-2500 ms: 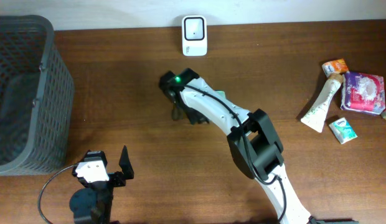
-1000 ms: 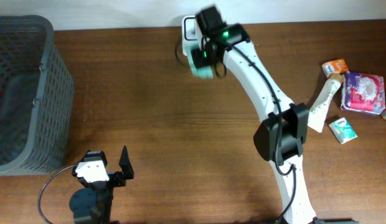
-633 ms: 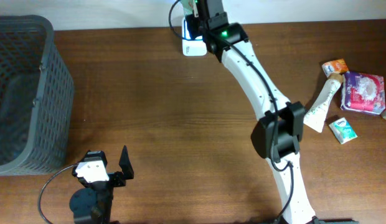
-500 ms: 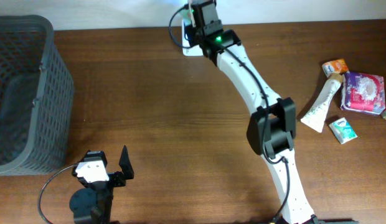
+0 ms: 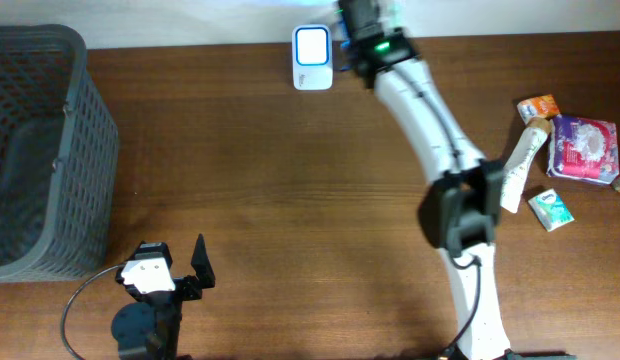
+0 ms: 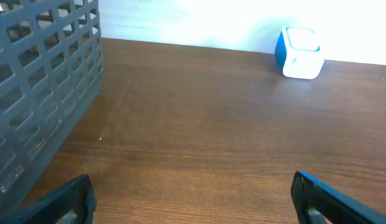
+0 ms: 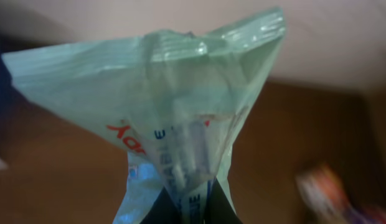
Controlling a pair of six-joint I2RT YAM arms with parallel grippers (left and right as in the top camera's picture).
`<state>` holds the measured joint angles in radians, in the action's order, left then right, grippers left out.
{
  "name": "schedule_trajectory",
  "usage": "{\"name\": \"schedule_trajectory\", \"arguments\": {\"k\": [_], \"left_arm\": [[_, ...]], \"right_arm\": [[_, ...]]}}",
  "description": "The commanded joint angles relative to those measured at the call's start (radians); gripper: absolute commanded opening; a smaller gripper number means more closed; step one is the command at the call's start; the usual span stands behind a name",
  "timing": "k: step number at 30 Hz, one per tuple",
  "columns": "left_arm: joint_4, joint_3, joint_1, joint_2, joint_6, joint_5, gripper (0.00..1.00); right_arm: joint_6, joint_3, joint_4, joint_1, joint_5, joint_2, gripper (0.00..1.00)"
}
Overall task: Scan the item barcode
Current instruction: 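Carry the wipes pack right and release it beside the tube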
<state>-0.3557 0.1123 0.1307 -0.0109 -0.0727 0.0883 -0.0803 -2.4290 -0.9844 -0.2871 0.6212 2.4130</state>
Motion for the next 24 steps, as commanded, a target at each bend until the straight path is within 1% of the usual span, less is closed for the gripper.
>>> {"name": "schedule_trajectory", "arguments": {"k": [1,4,6,9,12,15,20,21,22,23,24], "left_arm": [[-0.006,-0.002,0.003,0.004,-0.009,-0.007,0.99],[-0.006,-0.002,0.003,0.004,-0.009,-0.007,0.99],[-0.006,-0.002,0.003,0.004,-0.009,-0.007,0.99],[-0.006,-0.002,0.003,0.004,-0.009,-0.007,0.99],[-0.006,-0.002,0.003,0.004,-0.009,-0.007,0.99],[-0.006,-0.002,0.003,0.004,-0.009,-0.007,0.99],[-0.006,-0.002,0.003,0.004,-0.009,-0.007,0.99],[-0.006,-0.002,0.003,0.004,-0.009,-0.007,0.99],[-0.006,-0.002,0.003,0.004,-0.009,-0.007,0.99],[-0.006,-0.002,0.003,0.004,-0.009,-0.007,0.99],[-0.006,-0.002,0.003,0.004,-0.009,-0.007,0.99]], "right_arm": [[-0.159,-0.011,-0.179,0.151,0.074,-0.082,0.04],[-0.172,-0.011,-0.383,0.239,0.066,-0.082,0.04],[-0.183,-0.010,-0.531,0.314,0.011,-0.082,0.04],[-0.278,-0.010,-0.629,0.389,-0.062,-0.082,0.04],[-0.303,-0.003,-0.697,0.475,-0.150,-0.078,0.04],[-0.303,0.007,-0.707,0.528,-0.204,-0.077,0.04],[-0.303,0.020,-0.701,0.581,-0.195,-0.076,0.06],[-0.303,0.024,-0.688,0.591,-0.195,-0.076,0.12],[-0.303,0.031,-0.671,0.605,-0.208,-0.076,0.27],[-0.303,0.035,-0.664,0.612,-0.222,-0.076,0.38],[-0.303,0.042,-0.654,0.617,-0.237,-0.076,0.41]]}}
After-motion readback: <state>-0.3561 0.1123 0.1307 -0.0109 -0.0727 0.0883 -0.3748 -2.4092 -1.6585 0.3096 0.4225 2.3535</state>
